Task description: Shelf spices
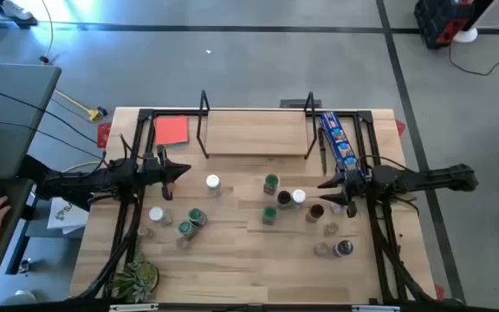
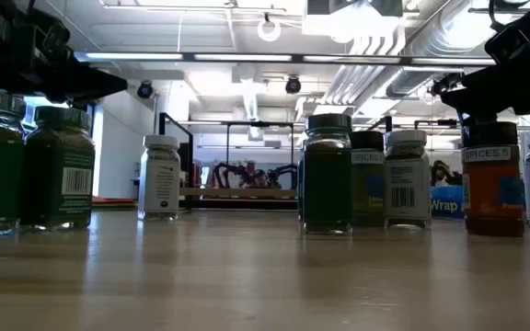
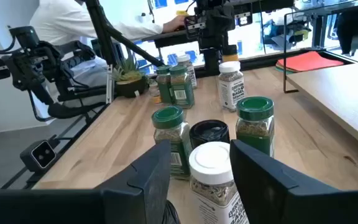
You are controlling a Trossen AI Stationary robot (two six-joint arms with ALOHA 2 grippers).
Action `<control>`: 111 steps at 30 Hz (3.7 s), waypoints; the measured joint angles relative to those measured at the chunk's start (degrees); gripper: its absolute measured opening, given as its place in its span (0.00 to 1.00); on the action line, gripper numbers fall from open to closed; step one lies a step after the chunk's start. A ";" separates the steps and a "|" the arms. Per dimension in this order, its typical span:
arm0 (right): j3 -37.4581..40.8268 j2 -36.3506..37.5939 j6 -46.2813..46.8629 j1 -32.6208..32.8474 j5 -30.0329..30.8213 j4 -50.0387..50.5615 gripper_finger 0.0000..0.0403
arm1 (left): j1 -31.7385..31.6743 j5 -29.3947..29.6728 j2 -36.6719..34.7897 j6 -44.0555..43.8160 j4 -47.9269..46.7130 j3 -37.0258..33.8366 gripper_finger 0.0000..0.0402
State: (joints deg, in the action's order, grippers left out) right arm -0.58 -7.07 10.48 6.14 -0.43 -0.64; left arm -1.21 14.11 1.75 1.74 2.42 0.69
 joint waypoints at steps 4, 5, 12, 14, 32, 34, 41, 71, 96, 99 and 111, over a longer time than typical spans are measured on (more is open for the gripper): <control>0.00 0.02 0.00 0.00 0.00 0.00 0.40 | 0.01 -0.01 0.00 -0.02 0.00 0.00 0.00; 0.02 0.01 0.00 0.00 0.00 0.00 0.40 | 0.01 -0.01 0.00 0.00 0.00 0.00 0.00; 0.02 0.02 0.00 0.02 0.00 0.00 0.40 | 0.02 0.00 -0.01 -0.02 0.00 0.00 0.00; 0.00 0.00 0.00 0.00 0.00 0.00 0.40 | 0.01 -0.01 0.00 0.00 0.00 0.00 0.00; 0.01 0.01 -0.01 0.01 0.00 0.00 0.40 | 0.02 -0.01 0.01 0.00 0.00 0.00 0.00; 0.01 0.01 0.00 0.01 0.00 0.00 0.40 | 0.01 -0.02 0.00 0.00 0.00 0.00 0.00; 0.02 0.02 0.00 0.00 0.00 0.00 0.40 | 0.00 -4.62 0.11 -13.17 1.53 -0.02 0.00; 0.02 0.00 0.00 0.01 0.00 0.00 0.40 | 21.67 4.83 65.35 3.43 -26.61 58.15 0.20; 0.00 0.02 0.00 0.02 0.00 0.00 0.40 | -11.76 -33.23 109.02 27.29 -19.37 82.40 0.68; 0.02 0.02 0.00 0.01 0.00 0.00 0.40 | -12.59 -36.16 111.11 26.28 -18.63 82.40 0.69; 0.01 0.02 0.00 0.01 0.00 0.00 0.40 | -12.49 -36.09 110.43 16.06 -16.03 82.42 0.70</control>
State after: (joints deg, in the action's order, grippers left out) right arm -0.57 -7.05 10.48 6.14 -0.43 -0.64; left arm -13.71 -21.98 112.18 17.80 -13.61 83.10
